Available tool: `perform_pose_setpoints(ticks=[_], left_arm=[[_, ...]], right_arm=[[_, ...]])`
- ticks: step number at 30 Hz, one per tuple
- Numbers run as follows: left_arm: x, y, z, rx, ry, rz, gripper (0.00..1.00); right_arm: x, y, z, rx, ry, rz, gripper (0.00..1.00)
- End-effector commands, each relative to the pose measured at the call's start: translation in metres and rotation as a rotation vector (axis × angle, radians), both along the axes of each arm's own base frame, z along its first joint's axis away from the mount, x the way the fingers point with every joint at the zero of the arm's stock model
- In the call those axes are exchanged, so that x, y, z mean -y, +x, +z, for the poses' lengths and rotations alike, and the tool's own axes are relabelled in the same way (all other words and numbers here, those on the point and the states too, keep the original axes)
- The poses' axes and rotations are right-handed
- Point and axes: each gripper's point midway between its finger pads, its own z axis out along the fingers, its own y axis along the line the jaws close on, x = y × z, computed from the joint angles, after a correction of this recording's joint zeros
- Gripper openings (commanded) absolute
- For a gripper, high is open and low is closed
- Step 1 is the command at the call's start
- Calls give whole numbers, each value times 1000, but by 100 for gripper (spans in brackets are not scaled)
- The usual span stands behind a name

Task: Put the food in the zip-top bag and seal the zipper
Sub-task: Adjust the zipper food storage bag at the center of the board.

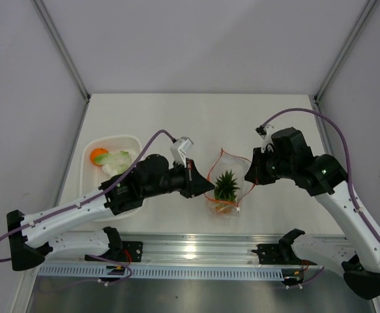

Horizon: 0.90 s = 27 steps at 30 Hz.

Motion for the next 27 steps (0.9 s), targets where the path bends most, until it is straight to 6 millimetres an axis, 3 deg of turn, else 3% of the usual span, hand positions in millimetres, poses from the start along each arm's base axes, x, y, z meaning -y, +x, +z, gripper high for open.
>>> perform_pose_setpoints(ticks=[1,4,7,12,18,23,24,27], left_arm=[[1,-5,15,6,-59,-18,1],[4,-5,-28,-59,13,-15,1],[7,-7,-56,-102,40,-20,1],[6,-6,-76,-127,68,-9,1],[7,-4,-58,-87,40,-7,1],[9,-1,-45,-64,24,-9,1],[10,-2,-45,-64,24,-14,1],[14,-1,-40,-60,13,-17,1]], right_arm=[[4,-5,4,-3,-1,-7,0],[4,-3,-17,-40,-31,-11,0],[3,0,-34,-62,-52,-10,0],[8,5,-44,-76,-104,-27,2],[9,10,-5,5,-91,-9,35],[7,3,39,96,-35,16,40],[0,-2,53,124,4,48,40],[-22,-20,73,134,111,145,40]])
